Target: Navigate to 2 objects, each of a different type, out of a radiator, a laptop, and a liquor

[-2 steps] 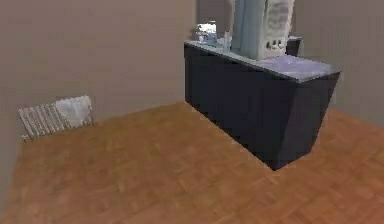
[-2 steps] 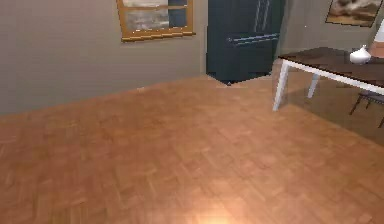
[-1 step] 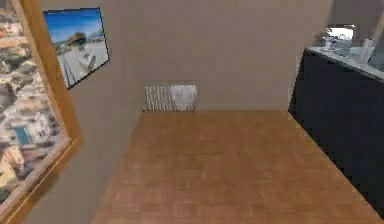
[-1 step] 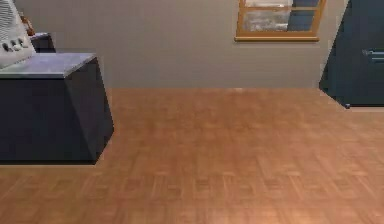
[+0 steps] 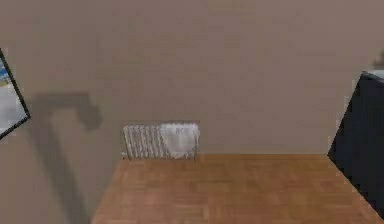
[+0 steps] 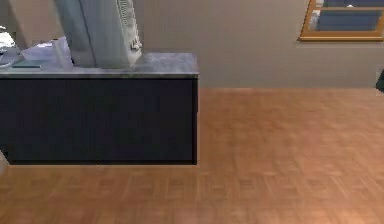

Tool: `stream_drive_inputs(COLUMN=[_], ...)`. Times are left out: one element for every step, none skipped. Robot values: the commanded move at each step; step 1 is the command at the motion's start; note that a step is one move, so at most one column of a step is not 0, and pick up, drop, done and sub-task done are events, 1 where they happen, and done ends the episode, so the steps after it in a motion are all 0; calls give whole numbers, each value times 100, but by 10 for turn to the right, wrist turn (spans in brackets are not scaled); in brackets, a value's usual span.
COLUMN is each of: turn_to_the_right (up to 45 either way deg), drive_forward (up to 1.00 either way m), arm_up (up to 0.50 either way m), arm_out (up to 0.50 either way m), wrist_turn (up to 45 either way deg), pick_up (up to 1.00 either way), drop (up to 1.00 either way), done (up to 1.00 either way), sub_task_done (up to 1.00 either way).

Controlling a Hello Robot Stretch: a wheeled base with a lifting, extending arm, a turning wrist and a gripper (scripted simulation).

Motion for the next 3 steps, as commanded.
stream_drive_inputs(turn_to_the_right=[0,-180,0], drive_forward=[80,0,0], arm_up=[0,0,0], arm_out=[0,0,0], wrist_turn=[0,0,0], pick_up=[0,0,0], drop=[0,0,0], done=[0,0,0], sub_task_done=[0,0,100])
